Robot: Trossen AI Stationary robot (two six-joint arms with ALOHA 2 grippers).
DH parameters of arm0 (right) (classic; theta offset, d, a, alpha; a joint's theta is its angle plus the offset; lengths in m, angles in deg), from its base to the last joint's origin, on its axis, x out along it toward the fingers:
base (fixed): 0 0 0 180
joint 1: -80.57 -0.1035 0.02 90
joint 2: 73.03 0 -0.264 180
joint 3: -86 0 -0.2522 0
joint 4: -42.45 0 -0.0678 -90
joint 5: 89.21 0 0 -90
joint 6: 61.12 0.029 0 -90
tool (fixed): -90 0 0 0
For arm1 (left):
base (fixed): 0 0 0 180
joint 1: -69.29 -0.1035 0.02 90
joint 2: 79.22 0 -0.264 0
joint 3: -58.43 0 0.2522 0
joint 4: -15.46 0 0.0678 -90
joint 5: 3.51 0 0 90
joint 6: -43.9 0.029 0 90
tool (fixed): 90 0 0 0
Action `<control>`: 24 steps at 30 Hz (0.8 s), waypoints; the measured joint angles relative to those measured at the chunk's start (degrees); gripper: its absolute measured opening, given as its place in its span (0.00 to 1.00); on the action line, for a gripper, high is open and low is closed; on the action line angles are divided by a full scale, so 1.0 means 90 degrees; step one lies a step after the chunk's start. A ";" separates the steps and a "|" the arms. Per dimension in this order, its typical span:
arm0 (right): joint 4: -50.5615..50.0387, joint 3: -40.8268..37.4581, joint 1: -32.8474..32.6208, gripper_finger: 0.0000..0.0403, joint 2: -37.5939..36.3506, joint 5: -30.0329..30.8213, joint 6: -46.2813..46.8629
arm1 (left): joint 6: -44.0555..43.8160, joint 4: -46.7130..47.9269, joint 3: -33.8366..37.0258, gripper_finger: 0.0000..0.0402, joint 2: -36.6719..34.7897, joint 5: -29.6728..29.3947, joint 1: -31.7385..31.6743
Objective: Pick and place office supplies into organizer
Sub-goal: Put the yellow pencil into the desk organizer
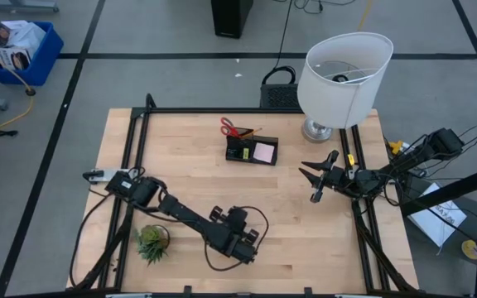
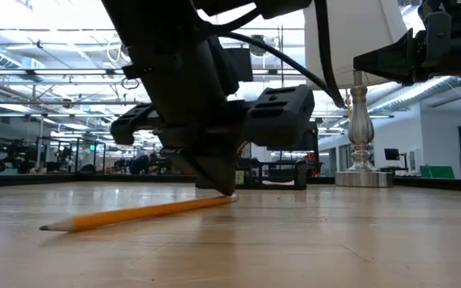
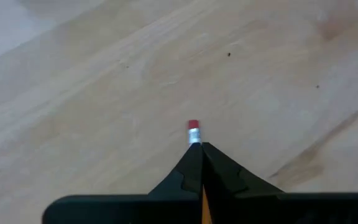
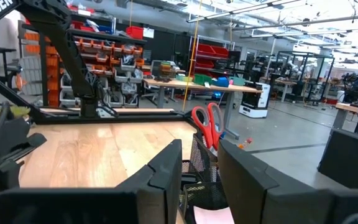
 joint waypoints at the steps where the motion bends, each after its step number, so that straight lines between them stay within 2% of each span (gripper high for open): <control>1: -0.0002 -0.0002 -0.0002 0.25 0.0000 0.0000 0.0000 | 0.0165 -0.0003 0.0000 0.01 0.0000 0.0031 -0.0013; 7: -0.0001 -0.0002 -0.0002 0.25 0.0000 0.0000 -0.0002 | 0.1120 -0.0305 -0.0006 0.01 -0.0008 0.0169 0.0024; 12: 0.0001 0.0000 0.0000 0.25 0.0000 0.0000 -0.0002 | 0.1037 -0.0276 -0.0010 0.02 -0.0017 0.0237 0.0075; 16: -0.0001 -0.0002 -0.0001 0.25 -0.0001 0.0000 0.0000 | 0.1793 -0.0075 -0.0010 0.04 -0.0230 0.1043 0.0065; 24: 0.0003 -0.0002 -0.0001 0.25 -0.0005 0.0000 -0.0001 | 0.2641 0.0375 -0.0017 0.01 -0.1317 0.2716 0.0014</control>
